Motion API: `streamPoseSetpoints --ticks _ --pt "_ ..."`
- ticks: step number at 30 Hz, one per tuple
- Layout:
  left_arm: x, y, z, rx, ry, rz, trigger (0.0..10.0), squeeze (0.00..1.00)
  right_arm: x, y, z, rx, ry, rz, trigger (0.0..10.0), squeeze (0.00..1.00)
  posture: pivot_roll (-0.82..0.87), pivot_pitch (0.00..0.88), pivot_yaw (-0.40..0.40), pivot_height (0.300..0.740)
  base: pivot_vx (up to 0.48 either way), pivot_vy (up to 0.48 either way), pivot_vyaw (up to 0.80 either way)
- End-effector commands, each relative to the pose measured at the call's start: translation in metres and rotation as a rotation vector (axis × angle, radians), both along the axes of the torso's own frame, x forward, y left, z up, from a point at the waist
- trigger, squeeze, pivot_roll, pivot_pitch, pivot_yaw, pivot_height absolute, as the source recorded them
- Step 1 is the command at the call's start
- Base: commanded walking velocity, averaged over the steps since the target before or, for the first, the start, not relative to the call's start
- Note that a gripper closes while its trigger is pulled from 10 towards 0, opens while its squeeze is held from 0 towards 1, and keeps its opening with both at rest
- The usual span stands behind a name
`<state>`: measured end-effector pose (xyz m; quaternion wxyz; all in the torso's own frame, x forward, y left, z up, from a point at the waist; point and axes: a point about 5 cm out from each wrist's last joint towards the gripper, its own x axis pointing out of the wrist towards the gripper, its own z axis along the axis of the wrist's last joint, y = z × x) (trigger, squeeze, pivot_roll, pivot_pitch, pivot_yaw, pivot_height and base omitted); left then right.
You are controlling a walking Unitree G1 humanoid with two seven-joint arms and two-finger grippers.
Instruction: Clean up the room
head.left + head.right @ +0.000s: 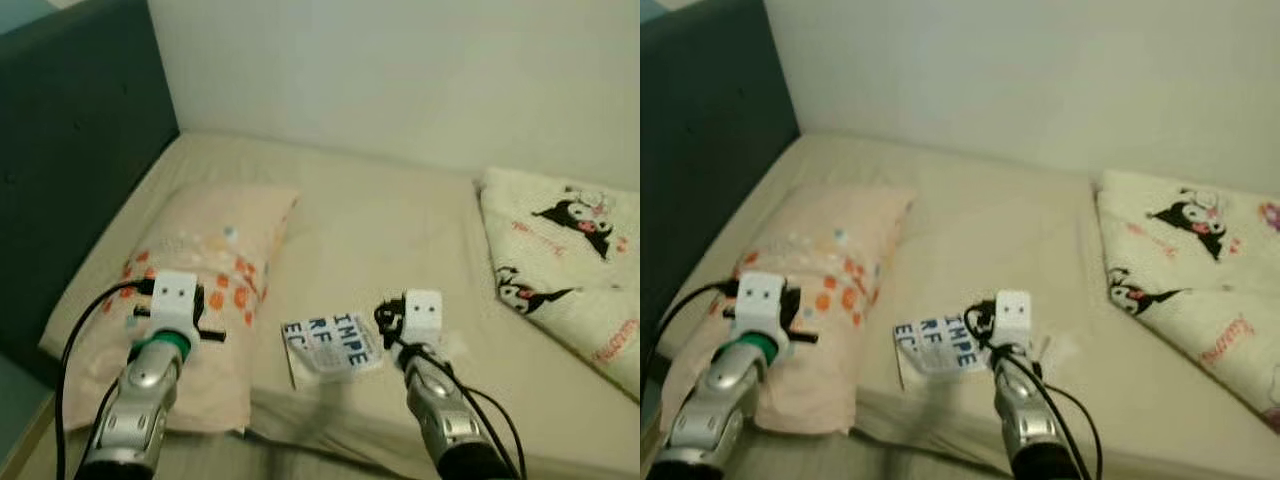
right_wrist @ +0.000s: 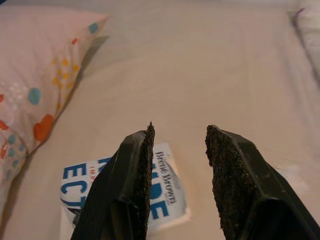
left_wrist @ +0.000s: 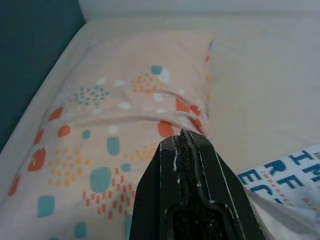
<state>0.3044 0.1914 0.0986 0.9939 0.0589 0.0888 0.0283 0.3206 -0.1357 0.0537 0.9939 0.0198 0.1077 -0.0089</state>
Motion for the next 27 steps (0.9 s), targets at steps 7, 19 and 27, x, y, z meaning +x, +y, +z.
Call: streamPoseSetpoints --ticks 7,19,27 --pt "-0.0029 0.0025 -0.0054 0.003 0.024 0.011 10.0 0.0 -0.0034 -0.0025 -0.007 0.01 0.037 -0.012 10.0 0.0 0.15 0.0 -0.012 0.74 0.0 0.0 0.0" --pt "-0.0031 0.0034 -0.0091 -0.018 0.062 0.01 10.0 0.0 -0.0031 -0.0027 -0.0078 0.014 0.049 -0.019 10.0 0.0 0.15 0.0 -0.015 0.74 0.0 0.446 0.0" --pt "-0.0033 0.0031 -0.0087 -0.004 0.064 0.002 10.0 0.0 -0.0033 -0.0028 -0.0081 0.018 0.051 -0.022 10.0 0.0 0.15 0.0 -0.015 0.74 0.0 0.48 0.0"
